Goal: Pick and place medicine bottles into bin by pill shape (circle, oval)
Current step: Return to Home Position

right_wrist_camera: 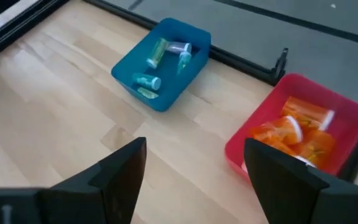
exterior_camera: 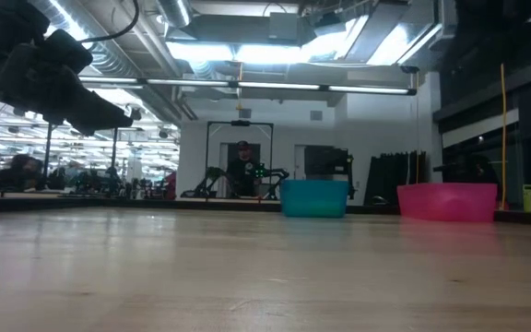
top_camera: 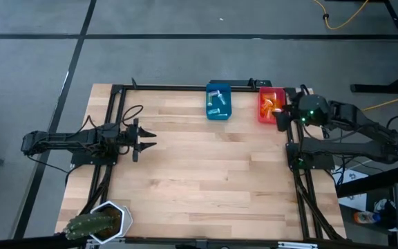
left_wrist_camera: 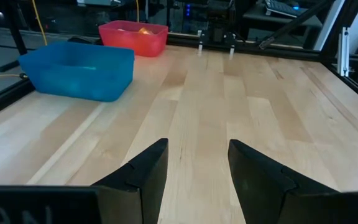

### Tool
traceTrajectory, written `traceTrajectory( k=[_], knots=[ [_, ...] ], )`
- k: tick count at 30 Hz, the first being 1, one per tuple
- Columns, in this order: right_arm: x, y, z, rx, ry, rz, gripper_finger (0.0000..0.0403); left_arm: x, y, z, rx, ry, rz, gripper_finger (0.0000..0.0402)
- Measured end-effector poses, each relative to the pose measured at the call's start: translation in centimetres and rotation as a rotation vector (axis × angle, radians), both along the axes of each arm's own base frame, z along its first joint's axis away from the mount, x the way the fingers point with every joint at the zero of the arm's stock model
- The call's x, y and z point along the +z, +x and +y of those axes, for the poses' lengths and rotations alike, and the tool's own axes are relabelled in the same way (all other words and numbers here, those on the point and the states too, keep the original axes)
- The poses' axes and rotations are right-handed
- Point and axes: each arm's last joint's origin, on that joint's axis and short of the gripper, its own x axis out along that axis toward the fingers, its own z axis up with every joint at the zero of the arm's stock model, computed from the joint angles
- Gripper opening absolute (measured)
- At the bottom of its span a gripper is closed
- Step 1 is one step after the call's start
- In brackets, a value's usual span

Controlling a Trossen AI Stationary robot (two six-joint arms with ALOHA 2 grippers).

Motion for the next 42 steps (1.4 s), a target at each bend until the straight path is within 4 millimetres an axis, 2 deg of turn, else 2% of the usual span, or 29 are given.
traceTrajectory(
  k=[4,7,14,18,22,31,42],
  knots=[
    [-3.1,0.3,0.0,0.026,0.004,-0.064,0.0271,0.0,0.0,0.0,0.0,0.0,0.0,0.0163],
    [-5.0,1.0,-0.1,0.058,-0.011,-0.175,0.0271,0.0,0.0,0.0,0.0,0.0,0.0,0.0163],
    [-8.4,2.7,-0.4,0.204,-0.176,-0.374,0.0271,0.0,0.0,0.0,0.0,0.0,0.0,0.0163],
    [-10.5,3.0,-0.3,0.278,-0.169,-0.407,0.0271,0.0,0.0,0.0,0.0,-0.001,0.0,0.0163],
    [-12.4,2.9,-0.2,0.275,-0.142,-0.386,0.0271,0.0,0.0,0.0,0.0,-0.001,0.0,0.0163],
    [-15.3,2.5,-0.1,0.266,-0.149,-0.446,0.0271,0.0,0.0,0.0,0.0,-0.001,0.0,0.0163],
    [-18.0,2.2,0.0,0.263,-0.13,-0.413,0.0271,0.0,0.0,0.0,0.0,-0.001,0.0,0.0163]
  ],
)
